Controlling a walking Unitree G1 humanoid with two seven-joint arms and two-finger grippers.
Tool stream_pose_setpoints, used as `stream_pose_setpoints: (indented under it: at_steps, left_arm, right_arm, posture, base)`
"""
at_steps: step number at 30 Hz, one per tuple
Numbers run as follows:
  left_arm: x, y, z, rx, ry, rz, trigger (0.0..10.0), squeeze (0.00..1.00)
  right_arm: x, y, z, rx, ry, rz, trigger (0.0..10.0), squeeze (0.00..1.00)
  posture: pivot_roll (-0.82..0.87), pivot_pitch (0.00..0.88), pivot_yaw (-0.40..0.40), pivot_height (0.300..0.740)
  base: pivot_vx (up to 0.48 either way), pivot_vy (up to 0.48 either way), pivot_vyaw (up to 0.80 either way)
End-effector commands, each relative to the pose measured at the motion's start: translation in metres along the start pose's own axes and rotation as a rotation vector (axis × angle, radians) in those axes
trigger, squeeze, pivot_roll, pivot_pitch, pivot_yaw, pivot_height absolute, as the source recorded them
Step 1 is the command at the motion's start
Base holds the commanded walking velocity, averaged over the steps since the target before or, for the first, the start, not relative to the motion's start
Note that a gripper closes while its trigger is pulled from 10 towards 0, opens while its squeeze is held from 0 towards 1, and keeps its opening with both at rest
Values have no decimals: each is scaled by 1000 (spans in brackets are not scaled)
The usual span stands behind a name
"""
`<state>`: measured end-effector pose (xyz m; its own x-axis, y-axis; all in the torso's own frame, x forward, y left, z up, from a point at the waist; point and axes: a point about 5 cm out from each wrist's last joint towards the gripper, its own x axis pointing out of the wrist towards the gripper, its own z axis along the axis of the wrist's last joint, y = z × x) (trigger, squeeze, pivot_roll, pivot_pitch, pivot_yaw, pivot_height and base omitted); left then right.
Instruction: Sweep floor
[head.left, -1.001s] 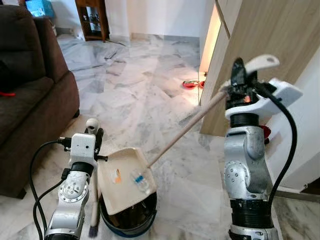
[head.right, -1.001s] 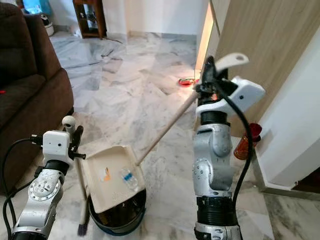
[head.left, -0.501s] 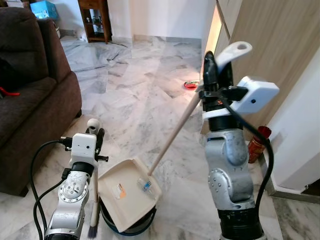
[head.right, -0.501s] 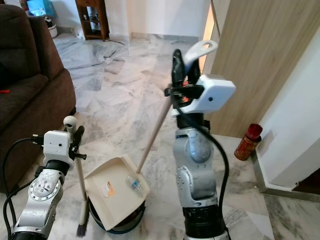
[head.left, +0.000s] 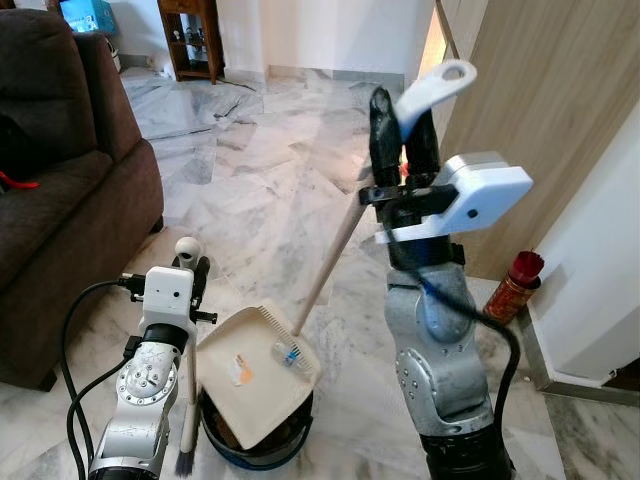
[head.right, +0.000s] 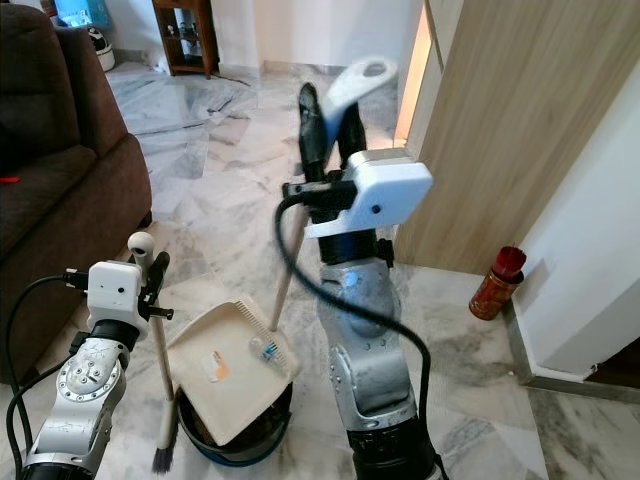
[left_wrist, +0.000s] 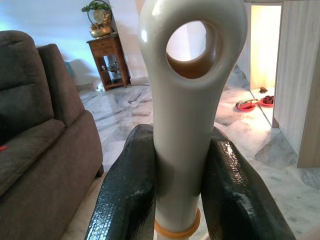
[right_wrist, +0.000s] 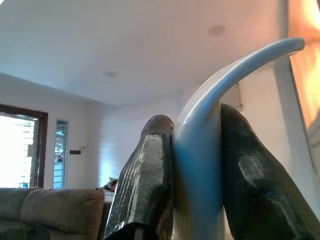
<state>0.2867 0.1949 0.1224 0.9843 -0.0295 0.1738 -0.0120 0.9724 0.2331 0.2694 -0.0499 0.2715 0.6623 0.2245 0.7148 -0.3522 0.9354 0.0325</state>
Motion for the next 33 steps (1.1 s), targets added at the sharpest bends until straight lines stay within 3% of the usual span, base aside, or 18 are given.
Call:
stream_pose_setpoints:
  at_steps: [1,13,20,33]
  left_arm:
    - [4,-2,14,10,-76,-20,10000,0]
    - [5,-2,15,13,-79,-23,10000,0]
    - [4,-1,14,15,-77,-23,10000,0]
    - [3,-1,12,17,-71,-26,10000,0]
  right_arm:
    - [7,6,25,11,-139,11,10000,0]
    - [8,30,41,-59,-237,85,10000,0]
    - [8,34,49,-79,-285,67,10000,0]
    - [6,45,45,-59,-248,91,10000,0]
  posture:
    - [148,26,-17,740]
    - [151,26,-16,740]
    - [152,27,-17,740]
    - [153,29,-21,740]
  base:
    - [0,0,0]
    - [0,0,0]
    - [0,0,0]
    - [0,0,0]
